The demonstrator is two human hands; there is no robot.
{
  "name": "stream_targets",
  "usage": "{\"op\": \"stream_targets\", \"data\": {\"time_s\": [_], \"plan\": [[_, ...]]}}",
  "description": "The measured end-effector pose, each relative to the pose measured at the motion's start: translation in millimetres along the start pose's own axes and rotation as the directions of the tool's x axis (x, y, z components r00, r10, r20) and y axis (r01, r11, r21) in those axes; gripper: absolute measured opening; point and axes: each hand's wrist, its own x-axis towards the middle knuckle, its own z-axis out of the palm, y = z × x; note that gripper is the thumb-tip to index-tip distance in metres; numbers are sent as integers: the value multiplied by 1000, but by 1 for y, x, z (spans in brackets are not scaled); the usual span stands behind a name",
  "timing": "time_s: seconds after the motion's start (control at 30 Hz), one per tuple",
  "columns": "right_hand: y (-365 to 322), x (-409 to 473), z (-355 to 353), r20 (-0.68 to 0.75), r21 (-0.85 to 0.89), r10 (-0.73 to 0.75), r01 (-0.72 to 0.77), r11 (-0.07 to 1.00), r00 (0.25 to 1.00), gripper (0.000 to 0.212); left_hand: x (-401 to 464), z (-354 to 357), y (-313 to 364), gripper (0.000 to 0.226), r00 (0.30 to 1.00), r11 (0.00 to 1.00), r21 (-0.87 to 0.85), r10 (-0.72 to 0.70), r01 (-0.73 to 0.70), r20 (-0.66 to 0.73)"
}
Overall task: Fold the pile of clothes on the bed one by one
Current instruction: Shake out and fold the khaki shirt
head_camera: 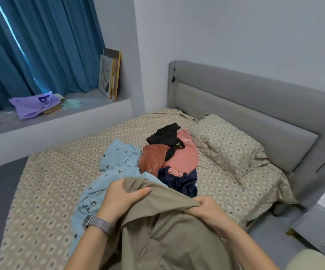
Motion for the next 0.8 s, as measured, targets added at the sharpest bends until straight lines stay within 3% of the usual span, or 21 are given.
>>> {"op": "stream_targets", "data": {"time_s": [0.07,0.17,0.33,0.6,0.8], "plan": [[1,-7,-45,64,14,5,-6,1000,998,66,13,42,12,23,1000,998,-61,-30,30,-5],[-1,-17,-104,15,34,8,-8,999,1000,43,27,106,33,20,1000,991,-127,-30,30,-1],[6,-1,-182,-144,97,-29,44,994,989,70,48,180,58,23,999,988,-151,-39,38,0],[-36,91,-249,-161,95,-158,174,980,974,74,135,202,93,27,1000,999,-43,-3,2,-20],[-82,167,-271,-225,43,-195,210,977,955,75,211,204,145,19,994,983,-170,53,-69,-98]]}}
